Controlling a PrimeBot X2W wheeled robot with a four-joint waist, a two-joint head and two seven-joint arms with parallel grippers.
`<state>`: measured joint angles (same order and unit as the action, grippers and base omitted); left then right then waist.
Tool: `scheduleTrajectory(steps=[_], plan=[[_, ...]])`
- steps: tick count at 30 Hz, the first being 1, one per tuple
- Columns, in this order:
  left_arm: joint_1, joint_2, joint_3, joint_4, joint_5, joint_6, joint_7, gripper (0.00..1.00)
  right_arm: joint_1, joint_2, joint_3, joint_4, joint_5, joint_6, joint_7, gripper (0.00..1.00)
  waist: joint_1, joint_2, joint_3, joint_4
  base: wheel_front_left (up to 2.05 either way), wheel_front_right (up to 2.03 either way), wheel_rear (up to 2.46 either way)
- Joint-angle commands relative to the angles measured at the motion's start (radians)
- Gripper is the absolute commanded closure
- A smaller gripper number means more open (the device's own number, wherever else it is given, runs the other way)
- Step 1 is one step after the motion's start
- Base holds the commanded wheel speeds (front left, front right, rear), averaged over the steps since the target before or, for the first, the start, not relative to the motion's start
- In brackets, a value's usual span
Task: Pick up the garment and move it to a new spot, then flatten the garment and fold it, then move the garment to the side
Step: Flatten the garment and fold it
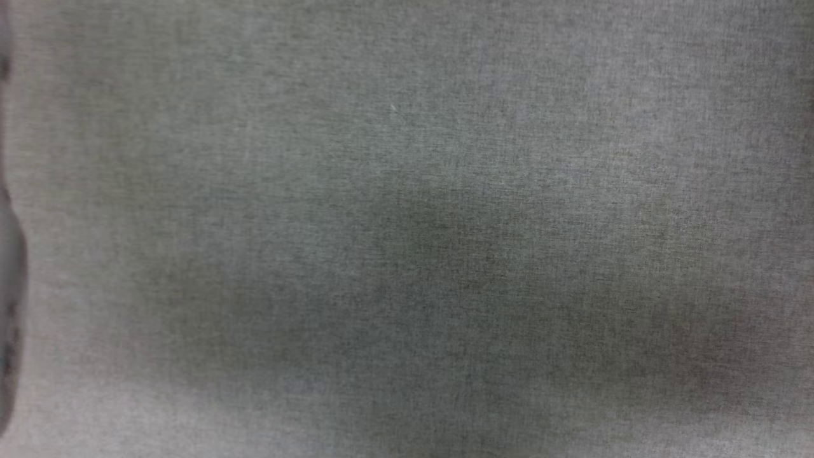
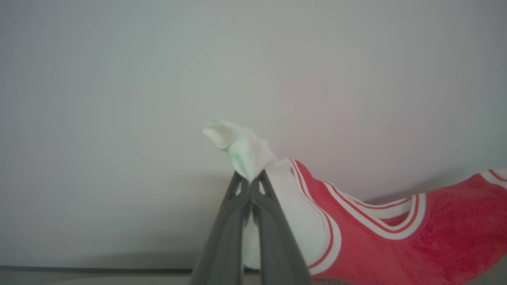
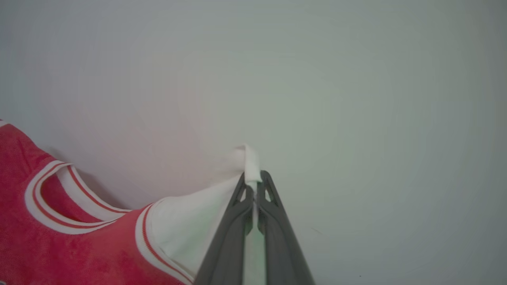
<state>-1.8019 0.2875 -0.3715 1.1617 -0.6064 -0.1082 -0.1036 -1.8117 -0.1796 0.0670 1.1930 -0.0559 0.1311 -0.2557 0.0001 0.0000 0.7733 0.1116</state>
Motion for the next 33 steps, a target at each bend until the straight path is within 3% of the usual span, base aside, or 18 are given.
scheduleTrajectory(steps=[1,6,10,15,18,24,27,29,33], plan=[[0.029,-0.002,-0.014,0.012,0.005,-0.008,0.006,1.00,0.019,-0.006,0.011,0.007,0.013,-0.001,-0.007,1.00,-0.0001,0.0000,-0.067,0.027,0.00,0.00,0.00],[0.127,-0.007,-0.030,0.037,-0.027,-0.021,0.022,1.00,0.108,0.002,0.040,0.032,0.099,-0.001,-0.009,1.00,-0.0001,0.0000,-0.195,0.036,0.00,0.00,0.00],[0.256,-0.005,-0.079,0.004,-0.047,-0.023,0.044,1.00,0.222,-0.009,0.119,0.012,0.169,-0.001,-0.010,1.00,-0.0001,0.0000,-0.311,0.041,0.00,0.00,0.00],[0.479,0.048,-0.150,-0.109,-0.101,-0.023,0.068,1.00,0.459,-0.048,0.243,-0.083,0.315,-0.001,-0.010,1.00,-0.0001,0.0000,-0.454,0.044,0.00,0.00,0.00],[0.633,0.091,-0.168,-0.188,-0.154,-0.021,0.079,1.00,0.622,-0.094,0.327,-0.180,0.419,-0.001,-0.002,1.00,-0.0001,0.0000,-0.527,0.039,0.00,0.00,0.00],[0.946,0.200,-0.194,-0.390,-0.212,-0.019,0.097,1.00,0.967,-0.259,0.442,-0.446,0.554,-0.001,0.017,1.00,-0.0001,0.0000,-0.623,0.039,0.00,0.00,0.00],[1.110,0.244,-0.200,-0.514,-0.227,0.018,0.106,1.00,1.132,-0.340,0.443,-0.573,0.580,-0.001,0.033,1.00,-0.0001,0.0000,-0.643,0.041,0.00,0.00,0.00],[1.167,0.254,-0.198,-0.560,-0.244,0.035,0.115,1.00,1.190,-0.359,0.433,-0.615,0.585,-0.001,0.039,1.00,-0.0001,0.0000,-0.648,0.042,0.00,0.00,0.00],[1.377,0.314,-0.196,-0.745,-0.267,0.121,0.141,1.00,1.397,-0.417,0.368,-0.772,0.560,-0.001,0.069,1.00,-0.0001,0.0000,-0.653,0.039,0.00,0.00,0.00]])
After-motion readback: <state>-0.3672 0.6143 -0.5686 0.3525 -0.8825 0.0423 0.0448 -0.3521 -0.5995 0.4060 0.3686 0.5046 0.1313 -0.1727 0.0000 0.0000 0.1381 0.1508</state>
